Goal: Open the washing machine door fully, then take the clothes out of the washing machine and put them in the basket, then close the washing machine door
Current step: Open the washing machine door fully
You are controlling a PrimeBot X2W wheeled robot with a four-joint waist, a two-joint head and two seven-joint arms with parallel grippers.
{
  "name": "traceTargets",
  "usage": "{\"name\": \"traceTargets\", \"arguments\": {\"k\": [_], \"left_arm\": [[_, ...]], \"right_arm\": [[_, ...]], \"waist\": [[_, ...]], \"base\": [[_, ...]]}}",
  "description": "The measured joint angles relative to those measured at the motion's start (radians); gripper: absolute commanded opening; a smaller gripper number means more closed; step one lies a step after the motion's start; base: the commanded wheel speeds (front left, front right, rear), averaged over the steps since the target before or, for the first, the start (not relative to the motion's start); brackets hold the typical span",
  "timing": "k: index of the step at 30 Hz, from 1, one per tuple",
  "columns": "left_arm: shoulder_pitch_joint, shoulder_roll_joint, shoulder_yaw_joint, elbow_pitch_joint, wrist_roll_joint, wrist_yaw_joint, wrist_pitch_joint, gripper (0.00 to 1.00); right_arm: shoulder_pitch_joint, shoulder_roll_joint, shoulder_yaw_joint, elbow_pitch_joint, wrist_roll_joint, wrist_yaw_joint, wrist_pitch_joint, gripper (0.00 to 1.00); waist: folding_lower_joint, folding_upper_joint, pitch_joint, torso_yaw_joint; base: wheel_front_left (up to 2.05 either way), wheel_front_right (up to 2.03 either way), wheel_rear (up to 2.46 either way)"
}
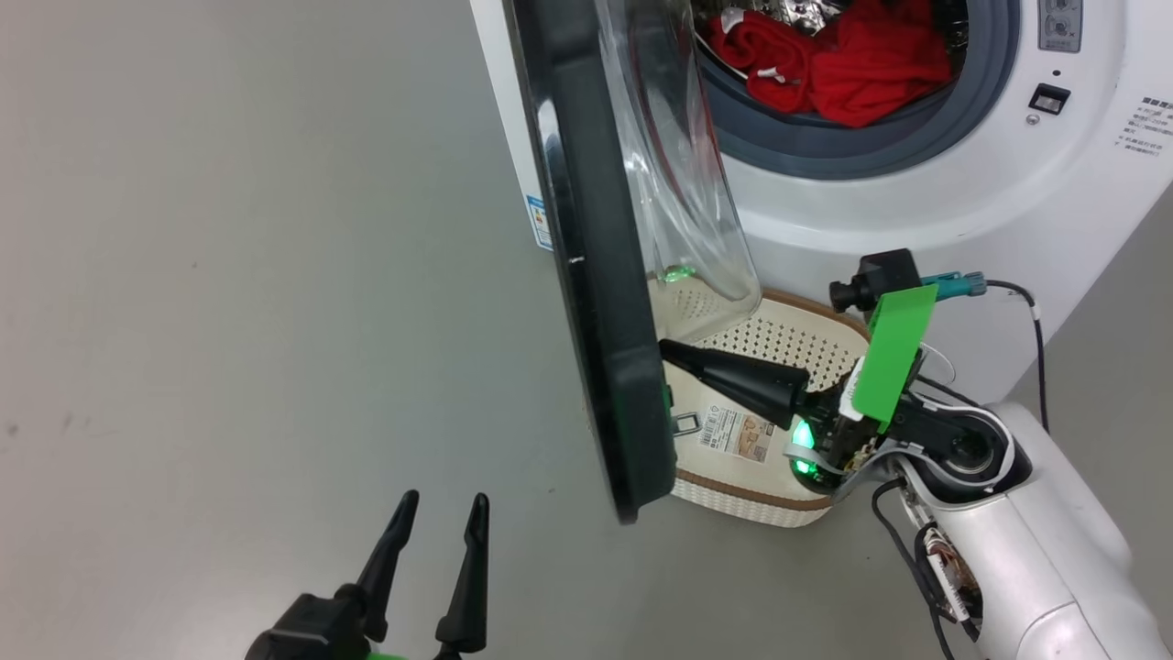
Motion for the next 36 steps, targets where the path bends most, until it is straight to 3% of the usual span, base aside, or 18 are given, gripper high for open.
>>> {"name": "traceTargets", "arguments": {"k": [10,20,21,24,25,26,27,36], "left_arm": [[0.011,0.0,0.014,-0.013,0.008,0.008,0.0,1.0],[0.012,0.0,0.01,-0.015,0.011,0.008,0.0,1.0],[0.012,0.0,0.008,-0.015,0.011,0.008,0.0,1.0],[0.012,0.0,0.006,-0.014,0.011,0.008,0.0,1.0],[0.012,0.0,0.006,-0.012,0.011,0.008,0.0,1.0],[0.011,0.0,0.005,-0.009,0.011,0.008,0.0,1.0],[0.011,0.0,0.006,-0.007,0.011,0.008,0.0,1.0],[0.011,0.001,0.017,0.016,0.016,-0.002,0.0,1.0]], "right_arm": [[0.0,0.002,0.084,0.0,0.057,0.0,-0.028,0.0],[0.0,0.008,0.078,-0.001,0.042,0.0,-0.077,0.0],[0.001,0.011,0.07,-0.001,0.03,0.0,-0.086,0.24],[0.014,0.014,0.053,-0.001,-0.004,0.0,-0.101,0.49],[0.021,0.014,0.048,0.001,-0.012,0.0,-0.107,0.78],[0.031,0.015,0.038,0.0,-0.015,0.0,-0.108,0.92],[0.041,0.015,0.029,0.001,-0.022,0.0,-0.113,1.0],[0.141,0.01,-0.028,-0.002,-0.083,0.0,-0.157,1.0]], "waist": [[0.0,0.0,-0.012,0.002],[0.0,0.0,-0.015,-0.003],[0.0,0.0,-0.015,-0.003],[0.0001,0.0,-0.016,-0.004],[0.0001,0.0,-0.017,-0.005],[0.0,0.0,-0.019,-0.006],[0.0,0.0,-0.021,-0.006],[0.0001,0.0,-0.042,-0.025]], "base": [[0.0,0.0,0.0],[0.0,0.0,0.0],[0.0,0.0,0.0],[0.0,0.0,0.0],[0.0,0.0,0.0],[0.0,0.0,0.0],[0.0,0.0,0.0],[0.0,0.0,0.0]]}}
